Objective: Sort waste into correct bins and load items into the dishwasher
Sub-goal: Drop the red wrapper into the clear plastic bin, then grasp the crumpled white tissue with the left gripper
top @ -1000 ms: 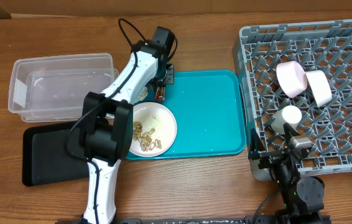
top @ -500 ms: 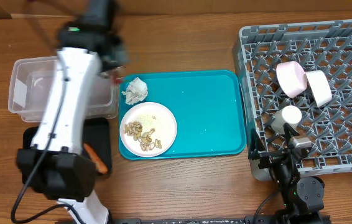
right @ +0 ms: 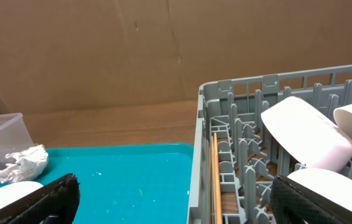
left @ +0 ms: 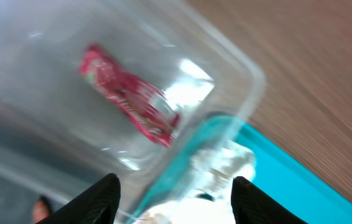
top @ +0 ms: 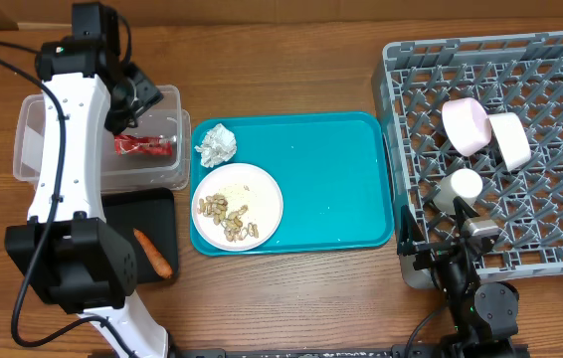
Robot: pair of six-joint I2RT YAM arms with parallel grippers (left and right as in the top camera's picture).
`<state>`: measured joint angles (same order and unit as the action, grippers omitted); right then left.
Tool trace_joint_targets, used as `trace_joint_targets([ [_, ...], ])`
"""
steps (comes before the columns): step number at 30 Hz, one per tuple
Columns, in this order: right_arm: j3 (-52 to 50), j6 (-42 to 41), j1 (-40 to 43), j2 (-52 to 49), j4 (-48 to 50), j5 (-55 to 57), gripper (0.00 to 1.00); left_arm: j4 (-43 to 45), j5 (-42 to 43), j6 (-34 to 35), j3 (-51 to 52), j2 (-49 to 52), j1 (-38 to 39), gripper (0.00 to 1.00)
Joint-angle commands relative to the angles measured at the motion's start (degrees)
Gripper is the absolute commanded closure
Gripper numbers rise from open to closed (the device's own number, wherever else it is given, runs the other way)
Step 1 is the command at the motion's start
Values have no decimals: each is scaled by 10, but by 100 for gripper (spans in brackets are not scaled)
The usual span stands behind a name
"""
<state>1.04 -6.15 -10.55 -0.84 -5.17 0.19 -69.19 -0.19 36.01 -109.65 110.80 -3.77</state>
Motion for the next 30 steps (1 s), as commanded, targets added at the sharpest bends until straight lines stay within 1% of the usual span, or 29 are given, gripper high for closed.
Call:
trace_joint_targets([
  [1,-6,2,2,7,4,-3,0,5,23,-75,-17,1,63,40],
  [4,-6,2,2,7,4,-3,0,8,-65,-147,-15,23,143,37],
  [5,-6,2,2,7,4,-3,0,9,-84,-160,-15,32,161,35],
  [7,-6,2,2,7,4,-3,0,12,-116,-177,-15,64,203,35],
  [9,-6,2,2,7,4,-3,0,16,-137,-176,-15,99,231,35],
  [11,-6,2,2,7,4,-3,0,16,-171,-159,-15,135,245,35],
  [14,-6,2,2,7,4,-3,0,13,-210,-88,-15,182,247,36],
  [18,-6,2,2,7,4,-3,0,5,-210,-36,-15,202,240,36],
  [21,-6,2,2,7,4,-3,0,2,-210,-26,-15,210,239,37],
  [22,-6,2,2,7,4,-3,0,3,-210,-26,-15,213,239,44],
  [24,-6,2,2,7,4,-3,0,7,-203,-29,-15,216,240,54],
  [26,-6,2,2,7,4,-3,0,9,-180,-46,-15,216,240,71],
  [28,-6,2,2,7,4,-3,0,11,-152,-62,-17,214,240,93],
  [29,-6,2,2,7,4,-3,0,10,-141,-67,-19,211,240,96],
  [30,-6,2,2,7,4,-3,0,8,-132,-67,-24,206,240,96],
])
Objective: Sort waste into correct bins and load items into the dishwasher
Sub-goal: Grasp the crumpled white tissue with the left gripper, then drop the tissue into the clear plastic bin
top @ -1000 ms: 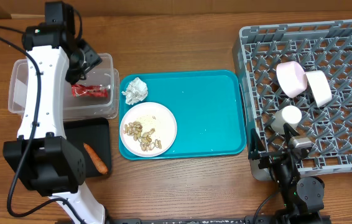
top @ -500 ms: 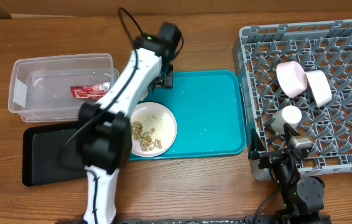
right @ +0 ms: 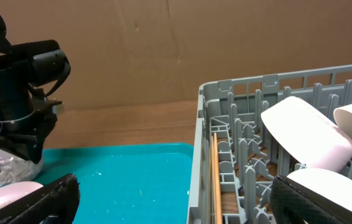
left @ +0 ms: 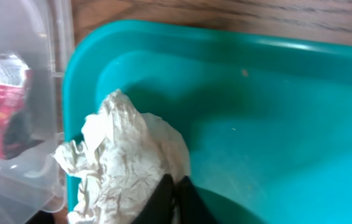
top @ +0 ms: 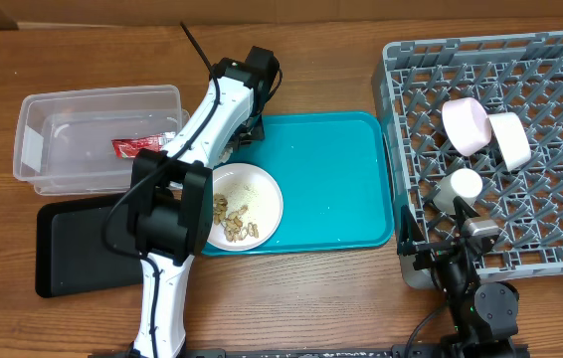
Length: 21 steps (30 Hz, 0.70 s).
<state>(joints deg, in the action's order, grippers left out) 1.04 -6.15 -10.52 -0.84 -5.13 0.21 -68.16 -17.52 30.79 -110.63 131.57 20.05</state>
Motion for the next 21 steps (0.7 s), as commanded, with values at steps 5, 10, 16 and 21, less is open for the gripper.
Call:
trace_joint_targets([
  [5,-6,2,2,7,3,-3,0,-35,42,-17,-77,-52,-5,96],
  [10,-6,2,2,7,3,-3,0,-67,36,-20,-134,-143,-23,96],
  [16,-6,2,2,7,3,-3,0,-112,18,3,-133,-181,-91,96],
  [21,-6,2,2,7,3,-3,0,-128,52,-7,-122,-161,-148,90],
])
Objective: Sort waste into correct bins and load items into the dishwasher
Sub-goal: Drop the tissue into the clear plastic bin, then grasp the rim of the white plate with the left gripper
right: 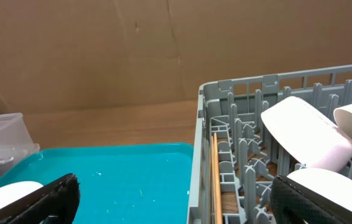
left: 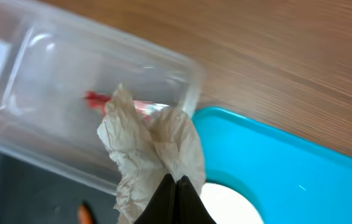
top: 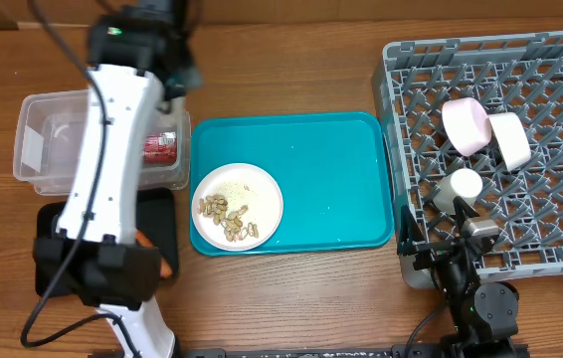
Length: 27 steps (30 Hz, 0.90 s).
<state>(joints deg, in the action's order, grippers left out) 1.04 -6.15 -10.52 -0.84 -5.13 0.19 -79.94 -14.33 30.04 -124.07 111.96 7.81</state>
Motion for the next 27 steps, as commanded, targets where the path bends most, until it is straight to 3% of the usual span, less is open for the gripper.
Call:
trace_joint_targets([
  [1,-6,2,2,7,3,-3,0,-15,34,-8,12,35,-32,70],
  [3,-6,2,2,7,3,-3,0,-26,58,-38,9,33,-44,38],
  [6,-6,2,2,7,3,-3,0,-52,61,-43,-14,24,-49,32],
  [10,-6,2,2,7,3,-3,0,-90,75,-54,-46,-1,-32,36],
  [15,-6,2,2,7,3,-3,0,-135,61,-87,-44,-21,66,37],
  [21,-6,2,2,7,3,-3,0,-119,35,-82,59,-18,205,38],
  [27,-6,2,2,7,3,-3,0,-21,34,-27,221,-17,305,62],
])
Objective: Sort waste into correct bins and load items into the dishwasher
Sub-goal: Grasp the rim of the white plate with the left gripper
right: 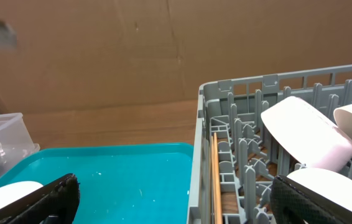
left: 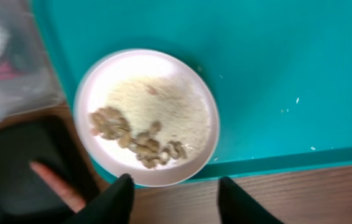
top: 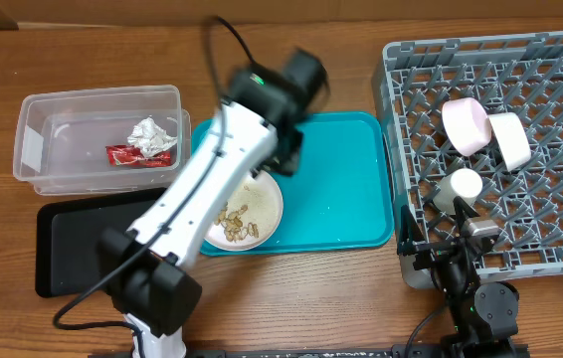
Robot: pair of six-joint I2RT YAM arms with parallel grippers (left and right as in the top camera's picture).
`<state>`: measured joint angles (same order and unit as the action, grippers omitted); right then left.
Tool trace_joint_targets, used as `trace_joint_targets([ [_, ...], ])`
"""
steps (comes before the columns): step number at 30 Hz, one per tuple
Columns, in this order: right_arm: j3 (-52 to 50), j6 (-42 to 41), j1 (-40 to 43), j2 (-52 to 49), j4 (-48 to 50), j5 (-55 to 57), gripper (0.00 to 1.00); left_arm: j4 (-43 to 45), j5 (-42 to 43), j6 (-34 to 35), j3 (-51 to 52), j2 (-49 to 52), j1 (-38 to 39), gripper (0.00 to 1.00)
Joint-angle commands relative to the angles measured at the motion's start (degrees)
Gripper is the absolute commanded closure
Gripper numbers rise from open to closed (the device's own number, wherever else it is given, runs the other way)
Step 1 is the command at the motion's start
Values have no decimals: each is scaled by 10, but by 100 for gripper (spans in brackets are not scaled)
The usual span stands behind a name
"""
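Note:
A crumpled white napkin [top: 152,131] lies in the clear bin [top: 33,109] beside a red wrapper [top: 127,154]. My left gripper [left: 176,205] is open and holds nothing. It hangs above the teal tray [top: 346,189], over the near edge of the white plate [left: 148,115] of peanuts and crumbs. In the overhead view the left gripper [top: 288,157] is a blur over the tray's left half. An orange carrot [left: 55,183] rests on the black tray [top: 73,239]. My right gripper [right: 182,205] stands open and low beside the grey dishwasher rack [top: 391,60].
The rack holds a pink bowl [top: 466,124], a white cup [top: 508,139] and a second white cup [top: 461,184]. A wooden stick [right: 216,180] lies along the rack's left wall. Brown cardboard stands behind the table.
The left gripper was shut on the napkin above the clear bin. Now the napkin lies in the bin and the gripper is open over the plate on the teal tray. The right arm has not moved.
The left gripper was open over the clear bin, with the napkin on the tray's corner. Then it was shut on the napkin on the tray, then held it above the bin. Now the napkin is in the bin and the gripper is over the plate.

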<state>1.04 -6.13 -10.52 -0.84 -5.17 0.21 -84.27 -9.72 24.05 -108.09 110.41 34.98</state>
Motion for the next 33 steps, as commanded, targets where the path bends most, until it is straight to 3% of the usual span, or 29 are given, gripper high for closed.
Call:
trace_joint_targets([
  [1,-6,2,2,7,4,-3,0,39,-12,48,87,-2,47,65],
  [8,-6,2,2,7,4,-3,0,138,-55,104,210,-2,97,71],
  [14,-6,2,2,7,4,-3,0,231,-64,104,292,-2,83,64],
  [21,-6,2,2,7,4,-3,0,318,-33,1,311,3,57,65],
  [24,-6,2,2,7,4,-3,0,326,-33,-12,311,18,60,66],
  [30,-6,2,2,7,4,-3,0,326,-43,-14,311,62,59,73],
  [33,-6,2,2,7,4,-3,0,326,-58,-14,311,71,60,83],
])
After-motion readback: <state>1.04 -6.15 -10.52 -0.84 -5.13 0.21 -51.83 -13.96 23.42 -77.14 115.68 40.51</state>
